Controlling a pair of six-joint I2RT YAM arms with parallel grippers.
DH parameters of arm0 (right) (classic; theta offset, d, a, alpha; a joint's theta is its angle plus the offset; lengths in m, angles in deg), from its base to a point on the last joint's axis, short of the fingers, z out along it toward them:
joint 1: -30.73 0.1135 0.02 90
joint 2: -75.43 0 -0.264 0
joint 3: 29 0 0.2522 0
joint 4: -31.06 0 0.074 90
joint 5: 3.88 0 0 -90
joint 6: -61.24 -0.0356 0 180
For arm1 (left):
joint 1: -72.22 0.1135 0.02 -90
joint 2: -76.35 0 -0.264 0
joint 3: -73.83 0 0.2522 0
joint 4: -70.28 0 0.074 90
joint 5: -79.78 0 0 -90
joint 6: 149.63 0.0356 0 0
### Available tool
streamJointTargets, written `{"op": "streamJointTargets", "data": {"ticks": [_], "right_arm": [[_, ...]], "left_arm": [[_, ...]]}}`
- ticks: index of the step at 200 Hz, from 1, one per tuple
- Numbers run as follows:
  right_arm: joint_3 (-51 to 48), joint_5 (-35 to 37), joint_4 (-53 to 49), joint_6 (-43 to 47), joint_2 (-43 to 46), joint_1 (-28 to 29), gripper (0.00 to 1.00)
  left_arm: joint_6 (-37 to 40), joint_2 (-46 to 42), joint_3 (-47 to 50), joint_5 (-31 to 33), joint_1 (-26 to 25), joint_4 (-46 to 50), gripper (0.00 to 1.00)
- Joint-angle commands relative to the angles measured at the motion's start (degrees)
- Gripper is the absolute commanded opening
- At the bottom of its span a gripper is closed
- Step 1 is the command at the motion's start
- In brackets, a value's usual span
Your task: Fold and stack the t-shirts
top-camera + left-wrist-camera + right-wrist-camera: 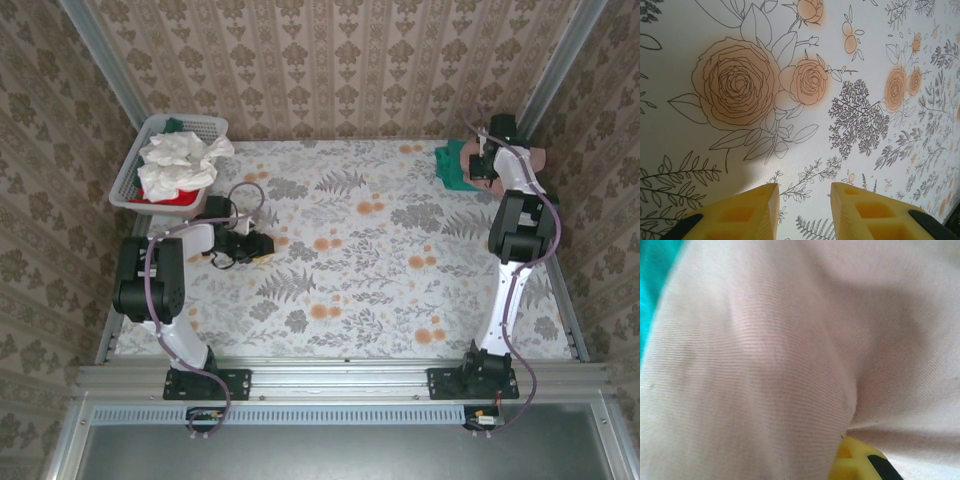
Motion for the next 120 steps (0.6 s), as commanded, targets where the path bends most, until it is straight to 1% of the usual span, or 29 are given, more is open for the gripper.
{"op": "streamJointTargets", "data": {"ticks": [1, 13, 24, 34, 42, 66, 82, 101, 120], "right_arm": [[-2.38, -4.9, 3.01, 1.94, 7.21, 0.71, 0.0], [-5.27, -7.3, 5.77, 4.22, 9.35, 1.22, 0.0], [-9.7, -6.65, 10.28, 7.38, 12.18, 2.28, 0.0], [-13.79, -5.05, 13.85, 9.86, 14.29, 2.84, 0.0], [-15.68, -3.95, 14.77, 11.0, 15.03, 2.52, 0.0], [-17.94, 1.52, 13.65, 11.9, 14.86, 0.36, 0.0], [-20.87, 7.08, 15.83, 13.0, 15.16, -0.33, 0.0], [-21.95, 11.13, 16.9, 12.52, 14.39, -1.09, 0.0], [-24.53, 11.91, 18.6, 13.47, 14.61, -1.21, 0.0]], "left_arm": [[1.84, -0.8, -0.9, -1.29, 0.57, 1.53, 0.34], [1.84, -0.8, -0.9, -1.34, 0.62, 1.49, 0.33], [1.76, -0.79, -0.89, -1.52, 0.59, 1.53, 0.33], [1.75, -0.84, -0.9, -1.53, 0.6, 1.45, 0.33], [1.75, -0.97, -0.78, -1.53, 0.61, 1.46, 0.32], [1.77, -1.22, -0.8, -1.66, 0.63, 1.43, 0.32], [1.67, -1.08, -0.94, -1.98, 0.56, 1.31, 0.32], [1.66, -0.63, -0.99, -2.28, 0.57, 1.21, 0.32], [1.73, -0.6, -0.92, -2.24, 0.6, 1.18, 0.32]]}}
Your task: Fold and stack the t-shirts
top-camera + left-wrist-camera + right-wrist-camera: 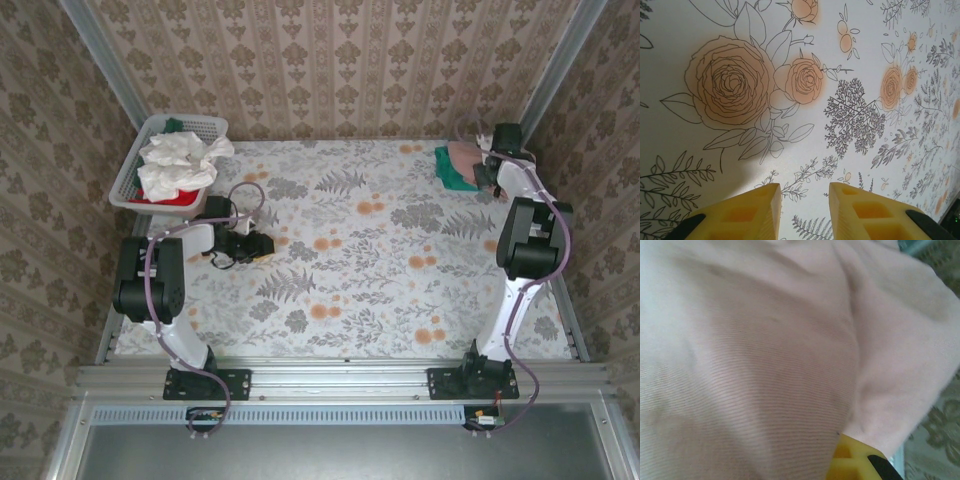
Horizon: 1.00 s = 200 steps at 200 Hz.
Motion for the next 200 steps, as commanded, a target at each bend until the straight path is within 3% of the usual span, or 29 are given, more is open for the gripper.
{"op": "streamJointTargets", "data": {"ticks": [1, 19, 37, 65, 95, 126, 137, 169, 200], "right_arm": [[-2.65, 5.7, 4.36, 2.15, 0.79, -0.44, 0.0], [-6.27, 3.2, 6.66, 4.36, 1.37, -0.46, 0.02], [-7.3, 0.35, 6.22, 5.13, 1.14, -0.43, 0.33], [-4.73, -13.89, 0.13, 2.15, 3.8, -0.83, 0.59], [-5.62, -25.9, 1.36, -2.4, 8.71, -0.75, 0.61], [-6.15, -30.99, 3.82, -5.89, 8.39, -0.87, 0.61], [-4.89, -30.18, 3.93, -7.48, 6.88, -0.91, 0.6], [4.57, -22.01, 0.23, -13.63, -2.8, -1.23, 0.39], [13.66, -16.73, -9.38, -15.05, -11.84, -1.75, 0.43]], "left_arm": [[1.69, -0.57, -0.91, -1.43, 0.58, 1.2, 0.32], [1.57, -0.56, -0.82, -1.57, 0.57, 1.16, 0.31], [1.52, -0.61, -0.94, -1.74, 0.57, 1.11, 0.31], [1.59, -0.64, -0.82, -1.69, 0.62, 1.16, 0.31], [1.57, -0.45, -0.73, -1.68, 0.57, 1.13, 0.31], [1.53, -0.6, -0.82, -1.8, 0.57, 1.2, 0.31], [1.67, -0.84, -0.8, -1.78, 0.58, 1.2, 0.31], [1.76, -0.79, -0.83, -1.84, 0.6, 1.3, 0.31], [1.84, -1.31, -0.71, -1.5, 0.57, 1.51, 0.3]]}}
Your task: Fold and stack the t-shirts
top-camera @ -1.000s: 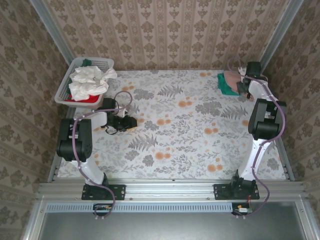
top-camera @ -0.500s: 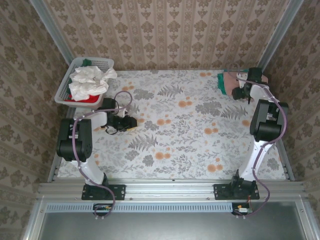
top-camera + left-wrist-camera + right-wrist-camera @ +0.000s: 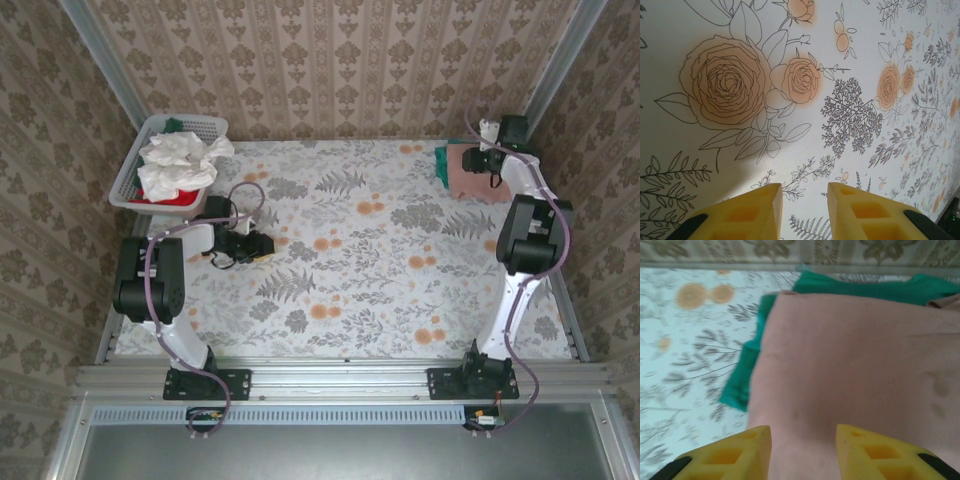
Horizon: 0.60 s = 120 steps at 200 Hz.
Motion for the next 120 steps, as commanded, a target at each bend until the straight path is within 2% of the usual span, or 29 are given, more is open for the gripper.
{"op": "streamJointTargets", "data": {"ticks": [1, 29, 47, 56, 64, 83, 107, 116, 120], "right_arm": [[4.91, 5.47, -10.12, -3.57, -6.34, -0.74, 0.43], [10.76, 5.05, -16.78, -4.83, -10.92, -1.77, 0.46], [12.36, 4.94, -18.11, -5.79, -9.82, -1.79, 0.52], [12.09, 4.34, -17.63, -6.84, -7.75, -1.74, 0.63], [11.59, 4.3, -16.81, -8.06, -5.59, -1.65, 0.81], [8.48, 3.72, -13.64, -10.17, 0.12, -1.54, 0.99], [-2.1, 4.06, -5.87, -11.77, 8.23, -1.53, 1.0], [-7.37, 3.64, -1.87, -11.85, 11.61, -1.52, 1.0], [-10.06, 3.25, -0.03, -11.73, 13.15, -1.47, 1.0]], "left_arm": [[1.84, -1.32, -0.72, -1.04, 0.57, 1.53, 0.3], [1.92, -0.9, -1.0, -1.04, 0.63, 1.68, 0.31], [1.75, -0.85, -1.13, -1.13, 0.63, 1.56, 0.3], [1.53, -1.04, -1.28, -1.04, 0.59, 1.5, 0.31], [1.17, -1.28, -1.41, -1.02, 0.61, 1.49, 0.3], [0.39, -2.68, -1.89, -0.36, 0.61, 1.16, 0.31], [-0.65, -6.05, -2.44, 2.37, 0.56, 0.75, 0.36], [-0.94, -7.52, -2.68, 3.27, 0.58, 0.43, 0.42], [-0.96, -8.21, -2.79, 4.75, 0.52, 0.28, 0.48]]}}
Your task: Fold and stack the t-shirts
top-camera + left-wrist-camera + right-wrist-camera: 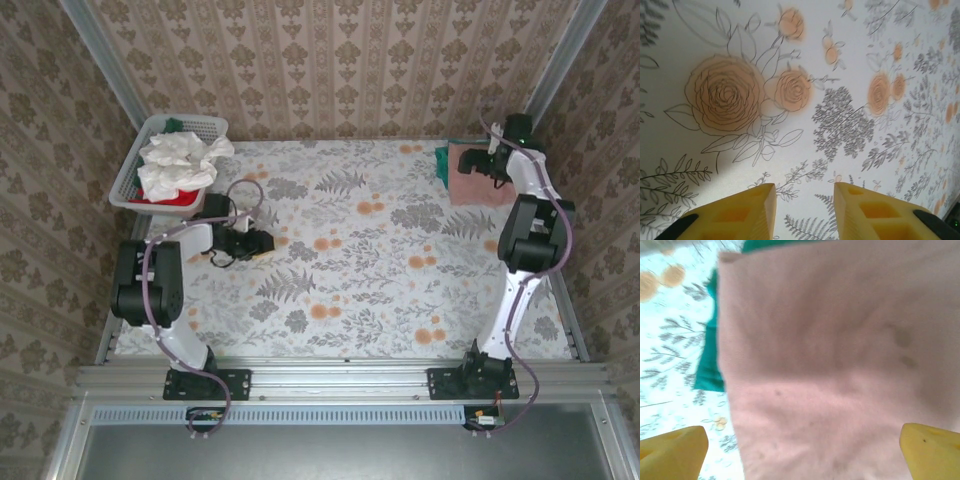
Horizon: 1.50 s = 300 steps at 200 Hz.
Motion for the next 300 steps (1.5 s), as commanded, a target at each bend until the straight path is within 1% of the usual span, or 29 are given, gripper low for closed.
{"op": "streamJointTargets", "data": {"ticks": [1, 7, 11, 14, 25, 41, 47, 69, 85, 95, 102, 108, 115, 126, 136, 146, 154, 163, 182, 197, 209, 227, 234, 239, 252, 264, 273, 284, 300], "right_arm": [[-10.71, -0.12, 9.47, -2.29, 9.82, -0.2, 1.0], [-15.16, -0.39, 12.66, -2.31, 12.61, -0.12, 1.0], [-18.14, -0.41, 14.62, -2.41, 14.47, -0.01, 1.0], [-20.33, -0.42, 16.04, -2.52, 15.87, -0.05, 1.0], [-28.36, -1.02, 22.32, -2.64, 21.34, 0.23, 1.0], [-39.26, -1.08, 29.89, -3.14, 28.69, 1.01, 1.0], [-42.55, -0.02, 30.91, -3.75, 31.36, 1.52, 1.0], [-56.89, 2.21, 38.71, -4.72, 41.62, 4.1, 1.0], [-68.28, 2.57, 46.44, -8.1, 50.4, 6.12, 1.0], [-75.61, 0.71, 53.68, -7.95, 53.75, 6.99, 1.0], [-80.5, 1.74, 59.64, -7.45, 54.67, 8.3, 1.0], [-83.44, 2.26, 63.3, -6.38, 54.75, 9.45, 1.0], [-84.57, 3.47, 63.74, -5.96, 54.18, 10.42, 1.0], [-83.54, 5.36, 60.92, -6.36, 52.08, 11.17, 1.0], [-81.1, 6.19, 56.55, -6.72, 50.88, 11.5, 1.0], [-81.17, 6.46, 58.96, -6.19, 49.79, 11.64, 1.0], [-82.27, 6.15, 63.78, -5.77, 48.9, 11.63, 1.0], [-82.93, 6.08, 68.79, -4.3, 47.51, 11.62, 1.0], [-78.54, 6.17, 63.76, -4.61, 44.27, 11.52, 1.0], [-78.71, 5.31, 65.83, -4.65, 43.74, 12.87, 1.0], [-82.73, 4.69, 76.25, -5.45, 43.51, 13.69, 1.0], [-84.84, 6.06, 87.25, -3.33, 34.3, 16.11, 1.0], [-82.72, 7.56, 81.95, -2.75, 34.43, 16.93, 1.0], [-81.85, 8.83, 78.34, -3.13, 35.87, 17.01, 1.0], [-82.81, 11.04, 82.22, -3.86, 34.73, 17.14, 1.0], [-82.54, 11.61, 80.96, -3.68, 35.25, 17.46, 1.0], [-82.59, 11.69, 81.3, -3.61, 35.02, 17.44, 1.0], [-82.59, 11.71, 81.25, -3.59, 35.01, 17.43, 1.0], [-82.67, 11.7, 81.28, -3.59, 35.14, 17.51, 1.0]], "left_arm": [[-0.36, -5.29, -2.38, 3.58, 0.5, 0.24, 0.51], [-0.34, -6.37, -2.59, 4.36, 0.52, 0.13, 0.7], [-0.4, -7.14, -2.77, 5.03, 0.48, 0.07, 0.95], [-0.43, -7.72, -2.86, 5.55, 0.48, -0.01, 0.99], [-0.36, -10.27, -2.98, 7.56, 0.48, -0.29, 1.0], [-0.53, -14.92, -2.24, 13.63, 0.48, -1.37, 1.0], [-0.47, -17.1, -1.6, 17.21, 0.61, -1.91, 1.0], [1.95, -27.0, 2.79, 35.4, 0.58, -5.69, 1.0], [6.95, -34.35, 9.35, 46.46, 0.64, -13.47, 1.0], [15.03, -37.87, 15.72, 48.92, 0.74, -21.91, 1.0], [19.16, -39.09, 20.35, 51.02, 0.73, -28.32, 1.0], [20.96, -39.4, 23.83, 52.76, 0.94, -32.56, 1.0], [21.3, -38.9, 26.88, 54.61, 1.48, -36.35, 1.0], [19.4, -36.21, 30.35, 53.5, 3.81, -40.65, 1.0], [18.67, -32.69, 32.01, 47.83, 6.41, -43.04, 1.0], [20.09, -27.72, 33.27, 43.94, 7.95, -47.8, 1.0], [17.96, -26.12, 29.86, 44.27, 8.42, -41.79, 1.0], [17.57, -23.93, 28.66, 42.36, 9.2, -42.36, 1.0], [16.51, -21.63, 27.51, 39.61, 10.41, -44.01, 1.0], [14.06, -20.45, 30.86, 35.09, 12.33, -55.15, 1.0], [14.0, -16.97, 35.2, 31.41, 13.56, -69.32, 1.0], [15.75, -8.76, 38.56, 27.82, 13.33, -83.91, 1.0], [15.63, -6.5, 38.53, 28.76, 13.19, -86.61, 1.0], [15.1, -6.56, 38.21, 28.28, 13.73, -85.95, 1.0], [16.03, -8.15, 36.0, 30.42, 12.43, -78.95, 1.0], [17.01, -7.86, 33.39, 30.53, 11.72, -74.76, 1.0], [17.93, -8.09, 31.47, 33.91, 10.1, -70.63, 1.0], [19.16, -8.02, 30.52, 37.11, 8.28, -68.82, 1.0], [19.24, -8.05, 30.43, 37.27, 8.07, -68.77, 1.0]]}}
